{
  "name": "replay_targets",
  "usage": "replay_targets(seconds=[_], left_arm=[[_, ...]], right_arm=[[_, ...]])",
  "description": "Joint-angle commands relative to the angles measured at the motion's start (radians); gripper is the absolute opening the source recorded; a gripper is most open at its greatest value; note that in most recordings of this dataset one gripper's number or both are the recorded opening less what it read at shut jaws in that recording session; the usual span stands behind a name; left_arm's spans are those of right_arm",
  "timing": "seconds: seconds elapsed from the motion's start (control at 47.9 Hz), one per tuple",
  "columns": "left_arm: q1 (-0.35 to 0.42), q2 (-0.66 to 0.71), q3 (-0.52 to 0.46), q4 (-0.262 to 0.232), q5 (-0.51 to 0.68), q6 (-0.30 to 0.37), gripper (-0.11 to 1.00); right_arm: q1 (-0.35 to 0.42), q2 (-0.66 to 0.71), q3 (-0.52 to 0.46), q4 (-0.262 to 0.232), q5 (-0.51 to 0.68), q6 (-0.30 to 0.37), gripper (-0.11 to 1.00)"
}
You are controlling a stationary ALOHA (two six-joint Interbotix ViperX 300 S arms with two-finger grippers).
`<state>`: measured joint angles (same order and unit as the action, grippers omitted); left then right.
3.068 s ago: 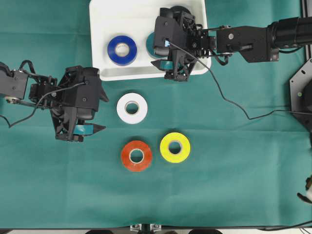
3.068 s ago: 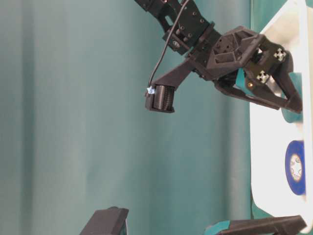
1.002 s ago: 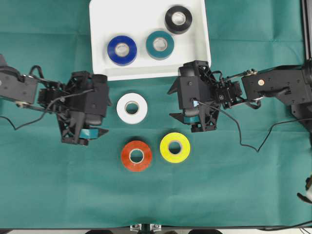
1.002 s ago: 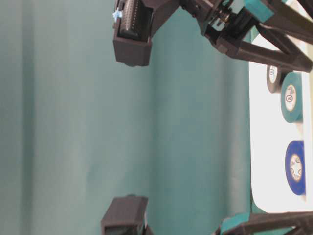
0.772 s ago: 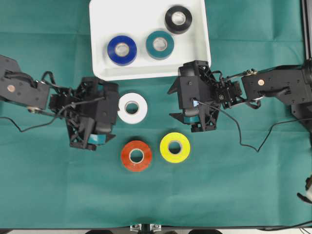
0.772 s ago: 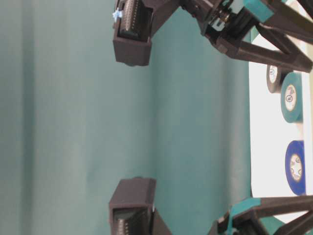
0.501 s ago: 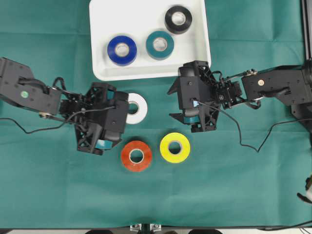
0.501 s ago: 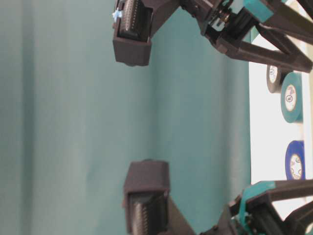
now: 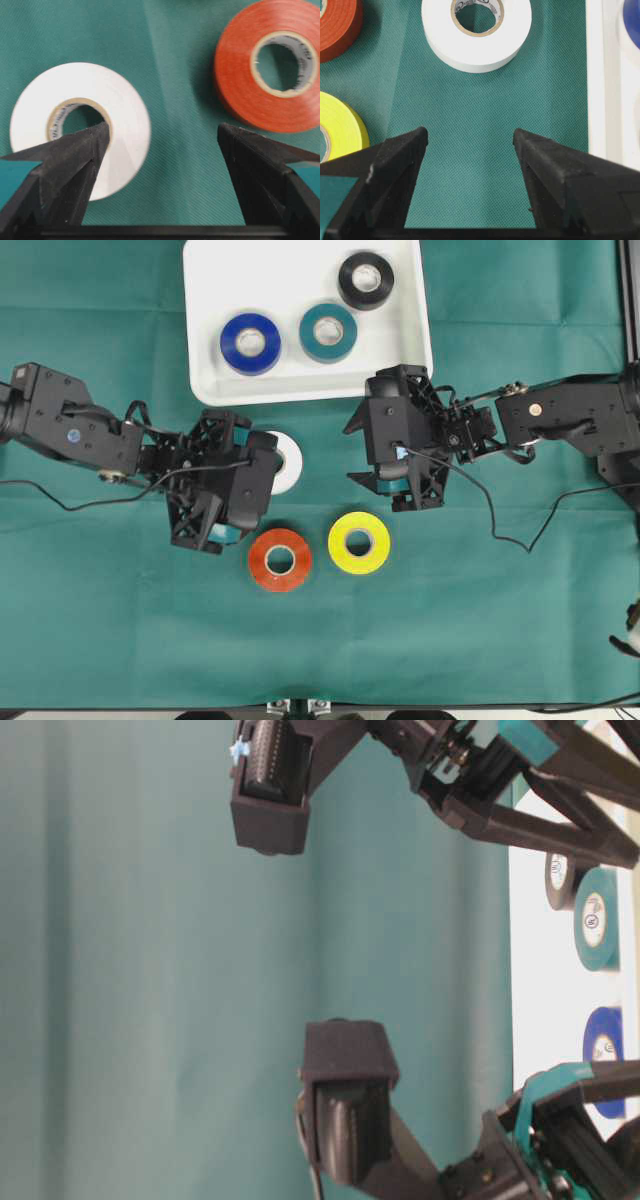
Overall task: Put the tape alternately from left to right into the white case.
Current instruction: 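Move the left gripper over the white tape roll and lower, then close the left gripper on the white tape roll's rim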
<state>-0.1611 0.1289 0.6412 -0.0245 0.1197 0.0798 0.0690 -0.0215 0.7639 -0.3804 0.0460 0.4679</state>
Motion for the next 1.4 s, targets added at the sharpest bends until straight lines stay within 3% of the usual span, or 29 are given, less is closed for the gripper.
replay_targets(seconds=[0.0, 1.043, 1.148, 1.273, 1.377], left_arm=[[0.015, -0.009, -0.028, 0.002, -0.009, -0.002, 0.64], [0.032, 0.063, -0.044, 0.000, 0.009, -0.008, 0.63], [0.032, 0.058, -0.051, -0.002, 0.038, -0.015, 0.54], [0.031, 0.051, -0.058, -0.002, 0.075, -0.029, 0.22], [0.031, 0.044, -0.058, -0.002, 0.078, -0.031, 0.03]], right_arm=[[0.003, -0.026, -0.011, -0.002, -0.008, 0.002, 0.76], [0.003, -0.025, -0.009, -0.002, -0.009, 0.002, 0.76], [0.005, -0.026, -0.009, -0.002, -0.009, 0.002, 0.76], [0.003, -0.025, -0.009, -0.002, -0.011, 0.002, 0.76], [0.003, -0.026, -0.009, -0.002, -0.009, 0.002, 0.76]])
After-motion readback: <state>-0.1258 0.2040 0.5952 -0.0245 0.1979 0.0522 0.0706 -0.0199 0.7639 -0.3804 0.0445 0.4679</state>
